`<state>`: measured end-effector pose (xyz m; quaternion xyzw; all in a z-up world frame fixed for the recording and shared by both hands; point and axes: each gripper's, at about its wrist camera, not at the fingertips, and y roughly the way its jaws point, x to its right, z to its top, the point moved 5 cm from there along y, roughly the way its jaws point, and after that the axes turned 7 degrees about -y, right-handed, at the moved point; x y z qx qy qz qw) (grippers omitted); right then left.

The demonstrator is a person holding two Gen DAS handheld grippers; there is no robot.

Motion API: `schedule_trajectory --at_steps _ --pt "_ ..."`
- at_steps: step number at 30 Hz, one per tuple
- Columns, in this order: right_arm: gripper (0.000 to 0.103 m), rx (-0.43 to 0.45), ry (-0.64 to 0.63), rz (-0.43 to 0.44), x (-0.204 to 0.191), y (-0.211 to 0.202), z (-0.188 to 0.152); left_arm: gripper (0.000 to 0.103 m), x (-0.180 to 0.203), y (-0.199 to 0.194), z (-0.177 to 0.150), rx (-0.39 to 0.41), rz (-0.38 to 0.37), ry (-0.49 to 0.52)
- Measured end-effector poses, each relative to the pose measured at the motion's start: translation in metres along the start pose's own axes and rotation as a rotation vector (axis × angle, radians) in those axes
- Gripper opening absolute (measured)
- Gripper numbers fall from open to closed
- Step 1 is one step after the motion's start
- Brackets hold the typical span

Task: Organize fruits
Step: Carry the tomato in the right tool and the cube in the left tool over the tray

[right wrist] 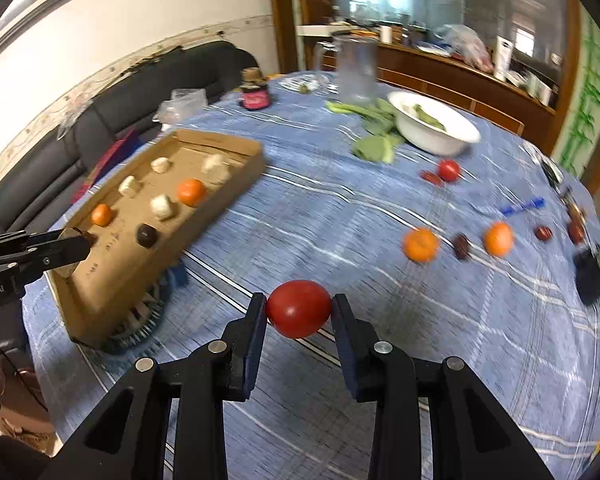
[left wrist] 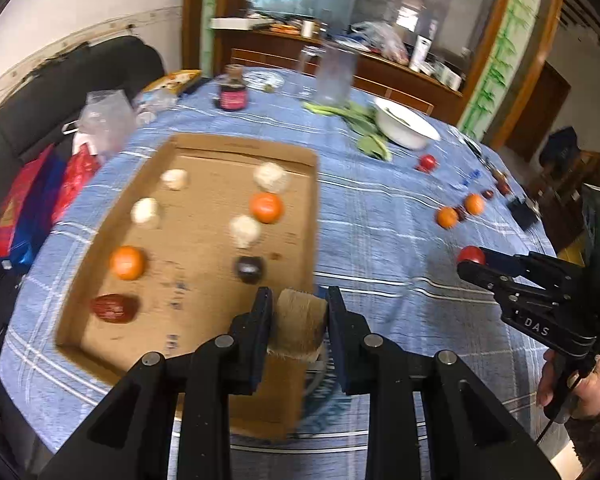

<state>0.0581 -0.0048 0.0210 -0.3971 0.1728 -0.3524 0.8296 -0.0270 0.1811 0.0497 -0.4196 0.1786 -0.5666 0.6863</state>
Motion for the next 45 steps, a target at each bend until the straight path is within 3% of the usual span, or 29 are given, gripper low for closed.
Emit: schedule_trajectory --at_steps 9,17,26,45 --pt "0.036 0.026 -0.085 0.075 -0.050 0.014 0.041 0.026 -0.065 -0.016 0.003 0.028 0.088 -0.084" --pt "0.036 0.030 -0.168 0.144 -0.099 0.031 0.065 0.026 -0.100 -0.010 -0.010 -0.002 0.125 -0.134" --pt "0.037 -0.018 -0.251 0.212 -0.146 0.056 0.060 0.026 -0.112 0.008 -0.015 -0.035 0.136 -0.155" --pt "0.037 -0.115 -0.299 0.248 -0.167 0.097 0.045 0.026 -0.117 0.040 -0.017 -0.092 0.139 -0.170"
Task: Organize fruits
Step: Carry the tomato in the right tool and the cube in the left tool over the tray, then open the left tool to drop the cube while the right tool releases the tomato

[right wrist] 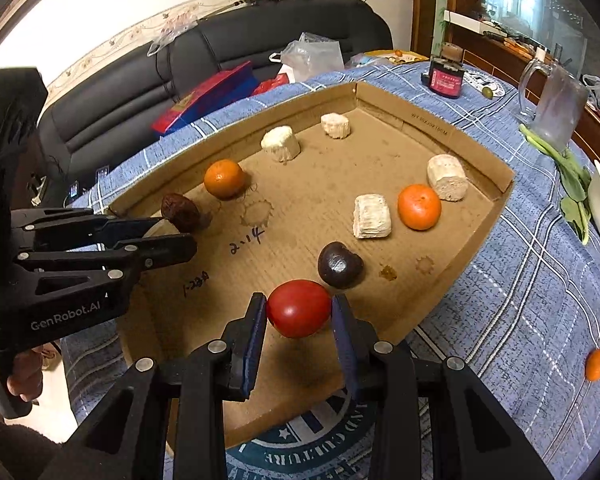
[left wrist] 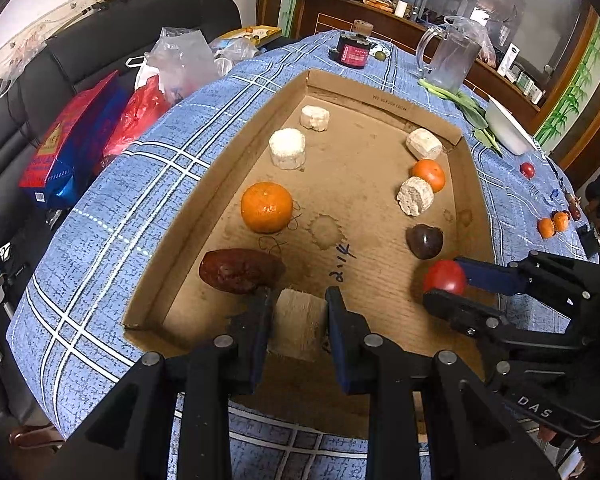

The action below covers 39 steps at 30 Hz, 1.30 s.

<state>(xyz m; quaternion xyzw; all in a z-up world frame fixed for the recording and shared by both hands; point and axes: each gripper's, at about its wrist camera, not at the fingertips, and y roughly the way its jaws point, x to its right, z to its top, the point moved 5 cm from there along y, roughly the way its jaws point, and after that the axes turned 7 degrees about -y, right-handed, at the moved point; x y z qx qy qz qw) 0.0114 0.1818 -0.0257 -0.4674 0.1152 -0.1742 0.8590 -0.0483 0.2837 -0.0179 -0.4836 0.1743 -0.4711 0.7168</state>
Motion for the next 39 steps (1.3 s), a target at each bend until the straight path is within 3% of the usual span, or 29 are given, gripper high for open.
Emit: schedule_trajectory --at_steps 17,22,31,39 --pt "0.037 -0.017 -0.025 -0.031 0.001 0.009 0.001 0.027 -0.003 0.011 -0.003 -0.026 0.011 -0.009" --pt "0.041 -0.019 -0.013 -0.035 0.003 0.009 0.000 0.040 -0.001 0.009 -0.003 -0.013 0.021 0.003" --pt "0.042 -0.017 -0.015 -0.058 0.001 0.002 0.000 0.042 -0.003 0.000 -0.005 -0.002 0.023 -0.003" --pt "0.054 0.022 -0.014 -0.079 -0.003 -0.025 -0.005 0.052 0.003 -0.019 -0.003 0.045 0.037 0.004"
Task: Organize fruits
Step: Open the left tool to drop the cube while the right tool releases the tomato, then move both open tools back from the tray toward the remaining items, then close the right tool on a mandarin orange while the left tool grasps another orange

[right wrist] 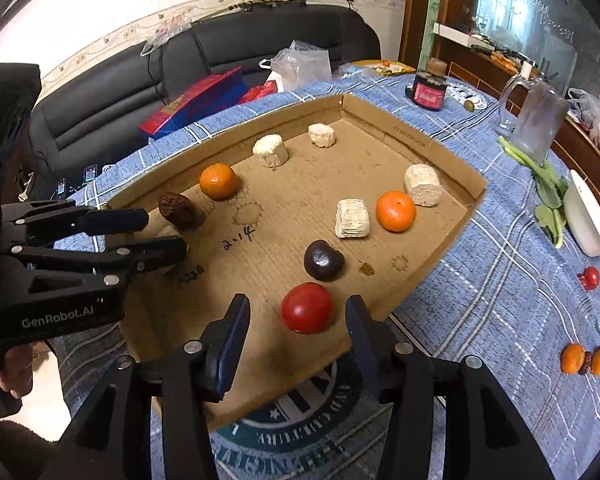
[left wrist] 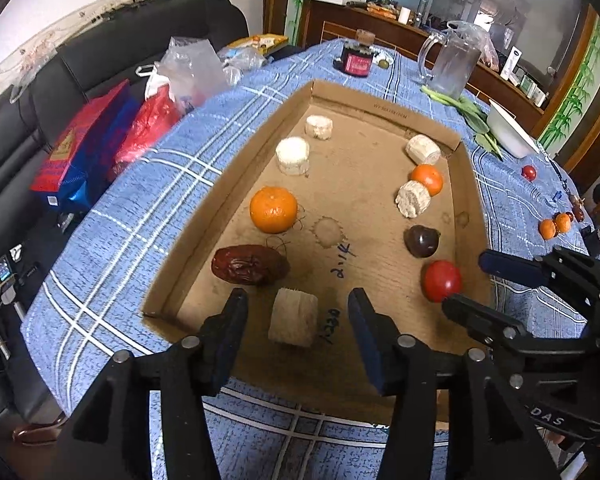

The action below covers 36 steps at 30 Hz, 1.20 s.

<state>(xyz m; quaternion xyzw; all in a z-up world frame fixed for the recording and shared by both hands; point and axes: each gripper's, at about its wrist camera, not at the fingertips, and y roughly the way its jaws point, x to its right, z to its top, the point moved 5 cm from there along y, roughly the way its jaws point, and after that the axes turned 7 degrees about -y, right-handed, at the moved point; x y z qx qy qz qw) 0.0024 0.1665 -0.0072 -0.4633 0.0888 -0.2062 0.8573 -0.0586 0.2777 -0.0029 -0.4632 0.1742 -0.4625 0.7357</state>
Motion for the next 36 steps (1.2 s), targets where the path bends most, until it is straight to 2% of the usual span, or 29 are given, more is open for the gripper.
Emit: schedule_trajectory --at_steps 11,16,18,20,21,29,32,36 --pt "0.054 0.029 0.061 -0.048 0.021 -0.040 -0.030 0.056 0.019 -0.018 0.004 0.049 0.024 0.025" --pt "0.054 0.033 0.121 -0.084 0.044 -0.061 -0.056 0.058 0.047 -0.017 0.002 0.047 0.010 0.059" --pt "0.058 0.032 0.153 -0.103 0.056 -0.069 -0.070 0.058 0.062 -0.017 0.002 0.047 -0.001 0.079" --pt "0.063 0.032 0.183 -0.125 0.068 -0.077 -0.084 0.063 0.082 -0.016 0.002 0.047 -0.014 0.109" --pt "0.063 0.031 0.204 -0.139 0.076 -0.082 -0.093 0.067 0.093 -0.016 0.001 0.049 -0.019 0.124" --pt "0.063 0.021 0.393 -0.217 0.154 -0.114 -0.161 0.077 0.189 0.001 -0.009 0.016 -0.069 0.269" --pt "0.063 0.029 0.453 -0.261 0.194 -0.126 -0.178 0.078 0.226 0.013 -0.015 -0.011 -0.079 0.325" --pt "0.063 0.059 0.527 -0.296 0.254 -0.132 -0.183 0.078 0.261 0.029 -0.019 -0.044 -0.078 0.373"
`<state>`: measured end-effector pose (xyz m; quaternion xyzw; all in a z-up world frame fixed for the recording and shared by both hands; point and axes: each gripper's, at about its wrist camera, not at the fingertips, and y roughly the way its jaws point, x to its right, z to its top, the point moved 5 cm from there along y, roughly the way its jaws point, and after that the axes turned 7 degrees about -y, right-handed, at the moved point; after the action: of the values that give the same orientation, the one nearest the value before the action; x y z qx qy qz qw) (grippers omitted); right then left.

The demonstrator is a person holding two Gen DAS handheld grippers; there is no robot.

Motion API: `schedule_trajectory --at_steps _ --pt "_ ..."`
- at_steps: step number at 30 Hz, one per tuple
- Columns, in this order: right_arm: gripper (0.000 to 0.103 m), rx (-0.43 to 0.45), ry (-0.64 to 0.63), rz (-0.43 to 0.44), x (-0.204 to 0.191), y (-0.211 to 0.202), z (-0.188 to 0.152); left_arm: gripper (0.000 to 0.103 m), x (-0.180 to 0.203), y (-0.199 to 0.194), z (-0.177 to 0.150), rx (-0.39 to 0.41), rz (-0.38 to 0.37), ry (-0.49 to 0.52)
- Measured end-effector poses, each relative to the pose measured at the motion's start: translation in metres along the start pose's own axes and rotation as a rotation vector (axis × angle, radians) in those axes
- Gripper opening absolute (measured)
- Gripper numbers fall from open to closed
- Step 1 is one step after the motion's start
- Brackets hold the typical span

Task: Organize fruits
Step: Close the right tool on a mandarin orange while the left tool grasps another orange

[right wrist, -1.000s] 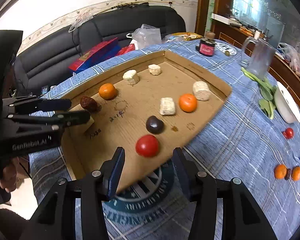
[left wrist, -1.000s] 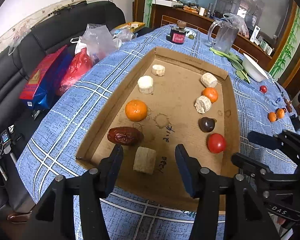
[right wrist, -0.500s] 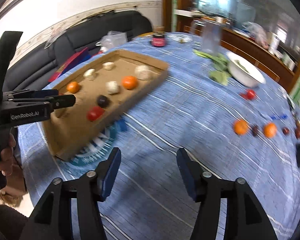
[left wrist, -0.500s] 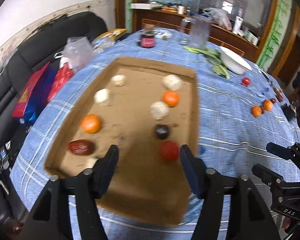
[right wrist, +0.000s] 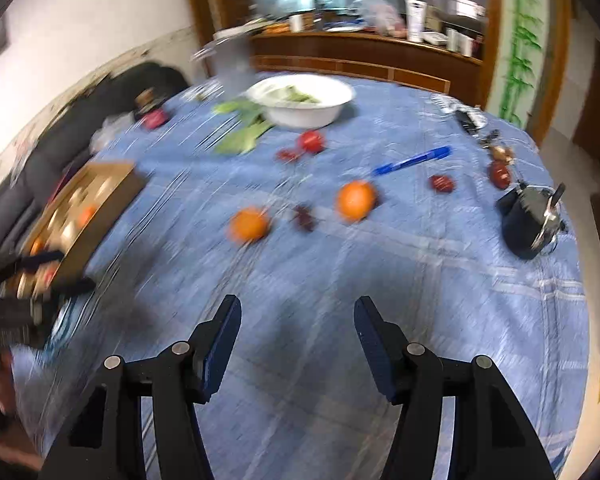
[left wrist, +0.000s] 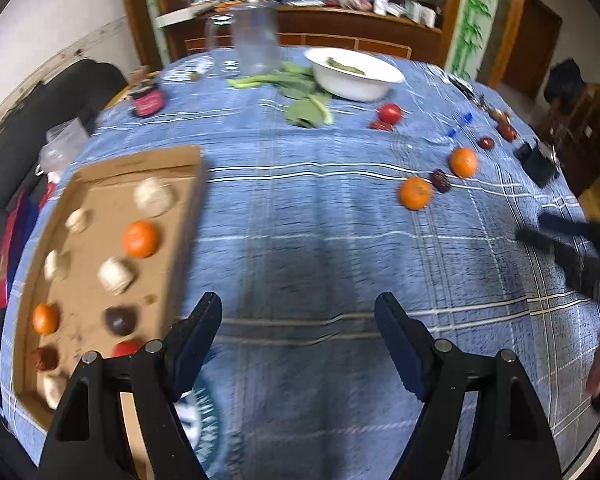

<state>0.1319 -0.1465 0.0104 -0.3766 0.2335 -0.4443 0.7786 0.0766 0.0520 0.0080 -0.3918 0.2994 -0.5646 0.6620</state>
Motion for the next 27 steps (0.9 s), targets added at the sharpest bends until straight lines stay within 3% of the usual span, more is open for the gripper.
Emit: schedule_trajectory --at_steps 5,11,12,13,14,23,24,25,26,27 --pt "0.063 0.008 -0.005 -0.020 0.036 0.039 0.041 0.078 0.028 0.024 0.016 -0.020 0.012 0.032" --pt "0.062 -0.026 0.010 0.009 0.048 0.083 0.057 0.078 0.051 0.046 0.036 -0.045 -0.005 0.050" --pt "0.059 -0.037 0.008 0.009 0.048 0.089 0.057 0.078 0.055 0.050 0.039 -0.051 -0.008 0.053" --pt "0.038 -0.038 0.008 0.015 0.049 0.092 0.057 0.078 0.059 0.055 0.043 -0.056 -0.013 0.052" --pt "0.031 -0.040 0.006 0.022 0.048 0.094 0.055 0.078 0.063 0.058 0.046 -0.060 -0.022 0.050" --pt "0.031 0.002 0.071 0.058 0.066 0.075 0.039 0.077 0.098 0.103 0.060 -0.103 -0.068 0.068" --pt "0.031 0.003 0.079 0.061 0.068 0.072 0.037 0.074 0.099 0.106 0.059 -0.100 -0.072 0.064" --pt "0.031 0.004 0.083 0.061 0.070 0.070 0.035 0.056 0.100 0.104 0.060 -0.062 -0.061 0.063" --pt "0.031 0.006 0.079 0.054 0.071 0.067 0.033 0.048 0.101 0.103 0.061 -0.045 -0.062 0.069" --pt "0.031 0.008 0.071 0.042 0.071 0.064 0.031 0.030 0.103 0.101 0.062 -0.040 -0.088 0.075"
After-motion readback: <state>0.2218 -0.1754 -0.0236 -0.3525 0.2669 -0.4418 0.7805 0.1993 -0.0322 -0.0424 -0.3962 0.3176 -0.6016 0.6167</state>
